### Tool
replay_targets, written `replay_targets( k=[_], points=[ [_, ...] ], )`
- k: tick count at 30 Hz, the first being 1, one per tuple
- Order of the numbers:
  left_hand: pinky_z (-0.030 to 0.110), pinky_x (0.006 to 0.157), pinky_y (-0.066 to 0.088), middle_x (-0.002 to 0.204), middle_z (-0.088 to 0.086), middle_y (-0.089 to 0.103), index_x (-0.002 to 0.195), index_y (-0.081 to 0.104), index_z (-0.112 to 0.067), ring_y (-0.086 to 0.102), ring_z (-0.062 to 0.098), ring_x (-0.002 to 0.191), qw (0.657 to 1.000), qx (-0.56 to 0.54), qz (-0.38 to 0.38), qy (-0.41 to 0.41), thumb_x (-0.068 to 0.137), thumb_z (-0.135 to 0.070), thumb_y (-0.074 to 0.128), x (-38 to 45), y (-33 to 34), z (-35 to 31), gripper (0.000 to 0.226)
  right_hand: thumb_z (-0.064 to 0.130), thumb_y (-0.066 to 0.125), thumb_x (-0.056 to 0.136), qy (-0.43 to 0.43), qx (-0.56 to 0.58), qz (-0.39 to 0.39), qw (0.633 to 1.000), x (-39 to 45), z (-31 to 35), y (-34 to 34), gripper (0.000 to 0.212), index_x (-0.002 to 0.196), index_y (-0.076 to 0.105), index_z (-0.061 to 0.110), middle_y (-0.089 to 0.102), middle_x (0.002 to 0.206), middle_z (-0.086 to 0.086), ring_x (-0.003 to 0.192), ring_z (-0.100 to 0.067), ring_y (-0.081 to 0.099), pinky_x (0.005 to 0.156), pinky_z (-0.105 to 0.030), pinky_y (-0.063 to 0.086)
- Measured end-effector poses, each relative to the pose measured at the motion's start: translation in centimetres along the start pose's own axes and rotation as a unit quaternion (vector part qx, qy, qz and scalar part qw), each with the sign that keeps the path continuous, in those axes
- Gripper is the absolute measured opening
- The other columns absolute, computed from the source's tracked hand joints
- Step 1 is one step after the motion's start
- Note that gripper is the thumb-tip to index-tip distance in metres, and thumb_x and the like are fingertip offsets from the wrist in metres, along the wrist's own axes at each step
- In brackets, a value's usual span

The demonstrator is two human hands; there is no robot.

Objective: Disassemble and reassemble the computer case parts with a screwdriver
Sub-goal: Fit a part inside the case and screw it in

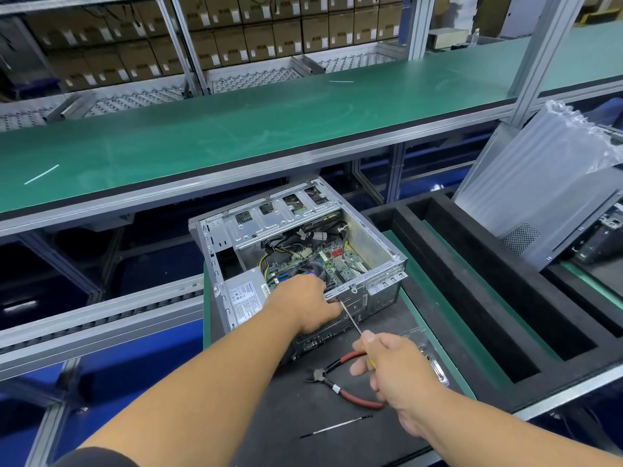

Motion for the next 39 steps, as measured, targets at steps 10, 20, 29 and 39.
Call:
replay_targets(
  k=[10, 20, 29, 39],
  points=[
    [0.036, 0.066, 0.046, 0.081, -0.004, 0.055, 0.091, 0.061, -0.02, 0.058, 0.028, 0.081, 1.0, 0.009, 0.005, 0.016, 0.081, -0.073, 0.042, -0.1, 0.0, 0.2, 0.058, 0.021, 0.081, 0.086, 0.012, 0.047, -0.013, 0.999, 0.4, 0.0, -0.3, 0.028, 0.095, 0.057, 0.012, 0.047, 0.055, 0.0, 0.046, -0.015, 0.032, 0.043, -0.025, 0.026],
    [0.031, 0.051, 0.032, 0.074, -0.002, 0.053, 0.073, 0.052, -0.022, 0.047, 0.012, 0.062, 1.0, 0.003, -0.013, 0.018, 0.079, -0.073, 0.039, 0.1, 0.1, 0.4, 0.053, 0.049, 0.049, 0.105, 0.066, 0.04, 0.015, 0.997, 0.1, -0.2, 0.2, 0.048, 0.098, 0.071, 0.007, 0.067, 0.063, -0.005, 0.041, -0.013, 0.04, 0.04, -0.021, 0.03],
    [0.033, 0.061, 0.037, 0.072, -0.005, 0.049, 0.067, 0.044, -0.024, 0.052, 0.025, 0.071, 1.0, -0.001, -0.005, 0.022, 0.075, -0.074, 0.039, -0.1, -0.1, 0.1, 0.05, 0.045, 0.052, 0.106, 0.077, 0.05, 0.022, 0.995, -0.5, 0.0, 0.6, 0.044, 0.099, 0.068, 0.004, 0.074, 0.07, -0.009, 0.041, -0.012, 0.041, 0.041, -0.02, 0.03],
    [0.033, 0.061, 0.037, 0.074, -0.006, 0.049, 0.068, 0.043, -0.026, 0.054, 0.025, 0.074, 1.0, -0.004, 0.0, 0.027, 0.077, -0.074, 0.041, -0.1, -0.3, 0.0, 0.049, 0.04, 0.065, 0.101, 0.076, 0.08, 0.006, 0.994, -0.3, -0.3, 0.3, 0.035, 0.091, 0.059, 0.007, 0.067, 0.062, -0.005, 0.038, -0.01, 0.036, 0.038, -0.021, 0.028]
  ],
)
Point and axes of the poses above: each hand's wrist, its own x-axis towards the middle knuckle, its own y-axis out of the palm, z = x × y, the point moved 3 cm from there along x, towards the middle knuckle
